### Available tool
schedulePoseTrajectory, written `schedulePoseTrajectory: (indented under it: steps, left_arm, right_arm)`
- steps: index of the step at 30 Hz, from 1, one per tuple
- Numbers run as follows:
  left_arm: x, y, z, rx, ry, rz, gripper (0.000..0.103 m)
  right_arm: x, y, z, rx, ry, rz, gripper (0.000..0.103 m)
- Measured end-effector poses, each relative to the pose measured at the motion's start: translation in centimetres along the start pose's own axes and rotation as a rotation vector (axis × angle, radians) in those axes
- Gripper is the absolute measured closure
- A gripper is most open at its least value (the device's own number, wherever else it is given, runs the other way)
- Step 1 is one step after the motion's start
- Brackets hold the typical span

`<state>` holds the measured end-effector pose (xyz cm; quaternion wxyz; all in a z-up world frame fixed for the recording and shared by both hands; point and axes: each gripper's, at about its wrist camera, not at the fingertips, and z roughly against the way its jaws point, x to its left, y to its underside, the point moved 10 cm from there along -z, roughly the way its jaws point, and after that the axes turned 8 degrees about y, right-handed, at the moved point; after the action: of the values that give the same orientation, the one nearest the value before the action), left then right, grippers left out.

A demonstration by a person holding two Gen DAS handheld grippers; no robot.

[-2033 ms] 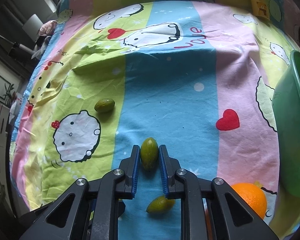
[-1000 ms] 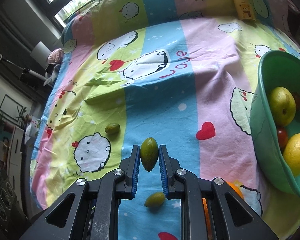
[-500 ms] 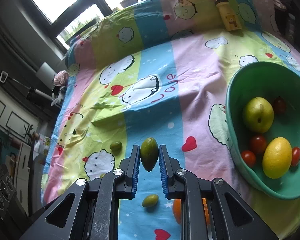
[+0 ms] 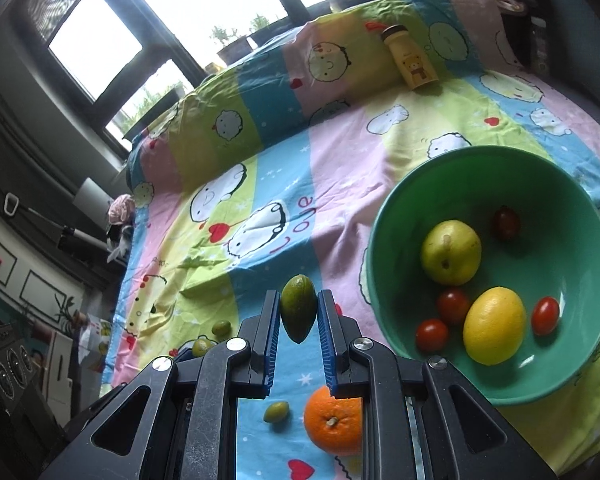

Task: Organize fruits
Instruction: 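Lift the green fruit with the right tool and carry it to the basin, then lower the green fruit into the basin and open the right tool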

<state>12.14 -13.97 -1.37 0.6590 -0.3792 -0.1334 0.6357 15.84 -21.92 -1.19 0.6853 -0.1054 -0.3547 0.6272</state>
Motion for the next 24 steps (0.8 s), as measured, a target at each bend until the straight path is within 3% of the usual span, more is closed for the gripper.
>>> schedulePoseTrajectory:
  steps: [24]
  left_arm:
    - [-7.5,-3.1,-3.7,0.01,0.104,-0.138,0.081]
  right_arm:
    - [-8.3,-1.9,2.8,-0.084,0.089,-0.215,0.082]
